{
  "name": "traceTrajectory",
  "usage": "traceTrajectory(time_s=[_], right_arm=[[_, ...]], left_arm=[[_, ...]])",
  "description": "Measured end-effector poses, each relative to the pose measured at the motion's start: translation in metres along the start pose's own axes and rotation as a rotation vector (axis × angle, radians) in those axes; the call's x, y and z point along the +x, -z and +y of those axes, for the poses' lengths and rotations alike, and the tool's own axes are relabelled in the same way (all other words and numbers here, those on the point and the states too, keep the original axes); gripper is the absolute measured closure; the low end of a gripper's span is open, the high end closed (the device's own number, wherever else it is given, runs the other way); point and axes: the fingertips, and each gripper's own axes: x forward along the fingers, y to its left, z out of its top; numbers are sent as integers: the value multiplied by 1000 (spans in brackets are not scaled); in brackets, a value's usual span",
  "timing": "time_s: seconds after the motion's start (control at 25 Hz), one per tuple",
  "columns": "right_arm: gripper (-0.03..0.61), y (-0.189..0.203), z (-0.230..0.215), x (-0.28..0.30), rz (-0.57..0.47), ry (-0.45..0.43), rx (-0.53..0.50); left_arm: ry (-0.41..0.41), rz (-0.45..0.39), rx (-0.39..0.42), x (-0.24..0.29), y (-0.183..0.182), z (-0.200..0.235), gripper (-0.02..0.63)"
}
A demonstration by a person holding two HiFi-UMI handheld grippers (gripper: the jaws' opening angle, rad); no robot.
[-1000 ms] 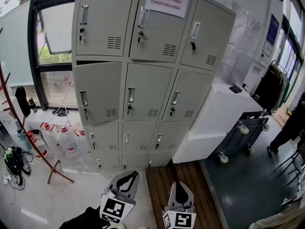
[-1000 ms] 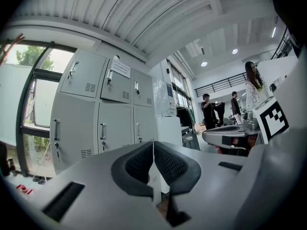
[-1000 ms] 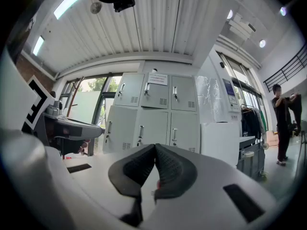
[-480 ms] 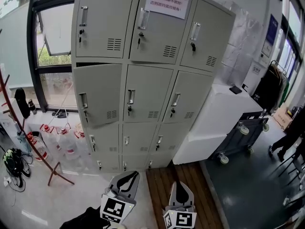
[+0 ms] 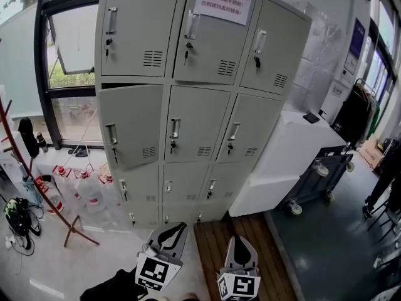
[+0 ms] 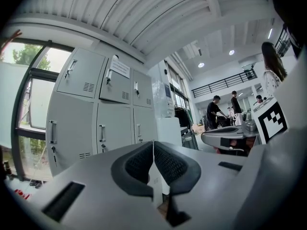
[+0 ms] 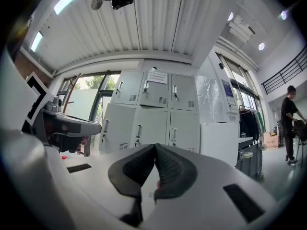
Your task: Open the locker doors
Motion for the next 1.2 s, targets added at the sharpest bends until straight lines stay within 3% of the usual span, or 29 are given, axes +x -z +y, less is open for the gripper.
traceTrajectory(time_s=[0.48,1.2], right_arm=[[563,9,-12,77,-9,-13,7],[563,36,-89,288,29,-111,24]], left_arm=[[-12,6,12,59,7,38,588],[-108,57,-19,251,20,124,588]])
